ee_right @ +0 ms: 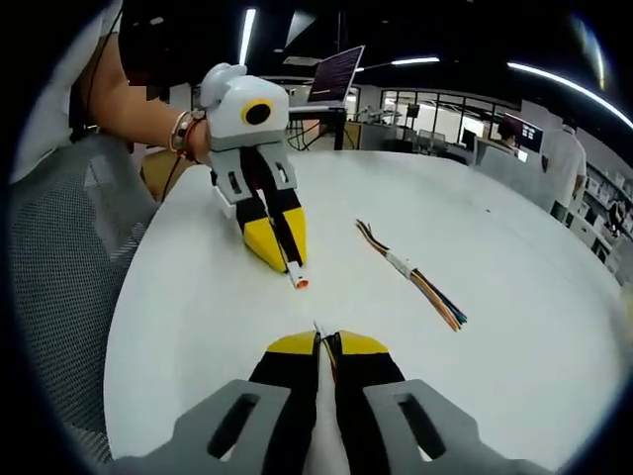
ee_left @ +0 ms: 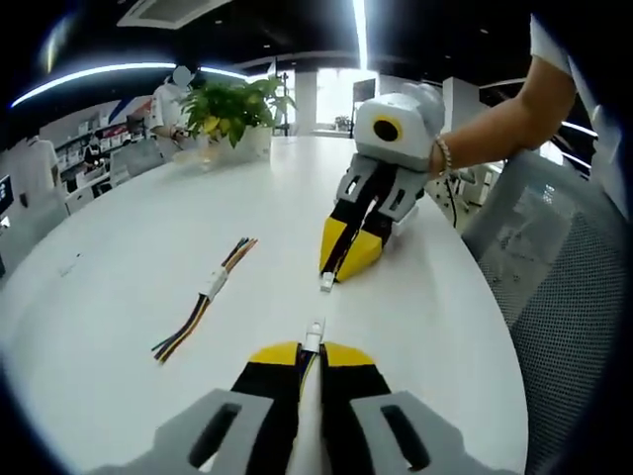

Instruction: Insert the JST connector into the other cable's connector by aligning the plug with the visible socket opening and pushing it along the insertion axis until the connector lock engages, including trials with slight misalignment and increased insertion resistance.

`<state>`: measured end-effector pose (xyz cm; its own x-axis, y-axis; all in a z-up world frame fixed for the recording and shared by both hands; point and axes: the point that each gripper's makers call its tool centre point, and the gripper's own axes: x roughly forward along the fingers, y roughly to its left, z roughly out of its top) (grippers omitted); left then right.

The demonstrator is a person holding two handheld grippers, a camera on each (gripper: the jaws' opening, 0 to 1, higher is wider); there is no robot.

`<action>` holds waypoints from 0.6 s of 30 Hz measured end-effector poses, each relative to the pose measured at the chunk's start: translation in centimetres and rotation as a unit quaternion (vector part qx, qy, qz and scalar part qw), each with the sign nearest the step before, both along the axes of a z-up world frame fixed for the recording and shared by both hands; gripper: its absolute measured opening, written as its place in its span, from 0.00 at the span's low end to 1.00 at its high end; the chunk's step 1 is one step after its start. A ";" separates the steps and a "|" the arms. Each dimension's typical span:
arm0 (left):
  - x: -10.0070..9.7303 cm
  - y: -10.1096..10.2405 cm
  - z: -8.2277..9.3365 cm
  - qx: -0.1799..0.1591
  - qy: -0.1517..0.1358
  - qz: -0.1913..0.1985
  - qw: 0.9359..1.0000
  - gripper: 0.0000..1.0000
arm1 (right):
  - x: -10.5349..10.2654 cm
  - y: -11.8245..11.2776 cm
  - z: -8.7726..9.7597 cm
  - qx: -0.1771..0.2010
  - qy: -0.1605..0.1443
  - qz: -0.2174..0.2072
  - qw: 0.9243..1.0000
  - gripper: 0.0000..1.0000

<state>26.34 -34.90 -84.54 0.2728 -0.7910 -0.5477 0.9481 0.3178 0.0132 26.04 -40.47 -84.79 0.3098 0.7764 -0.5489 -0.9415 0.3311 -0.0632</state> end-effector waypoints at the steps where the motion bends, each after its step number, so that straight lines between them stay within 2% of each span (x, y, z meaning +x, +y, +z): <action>1: 0.0 0.0 0.0 0.002 -0.001 -0.001 1.000 0.01 | 0.0 0.0 0.1 0.001 0.001 0.000 1.000 0.02; 18: 0.4 0.0 1.5 0.020 -0.029 -0.014 0.999 0.00 | 0.5 1.2 2.0 0.001 -0.028 0.013 1.000 0.02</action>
<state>26.75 -34.86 -83.06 0.2831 -0.7765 -0.5629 0.9539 0.2892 0.0808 26.55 -39.30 -82.76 0.3199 0.7853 -0.5301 -0.9447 0.3067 -0.1159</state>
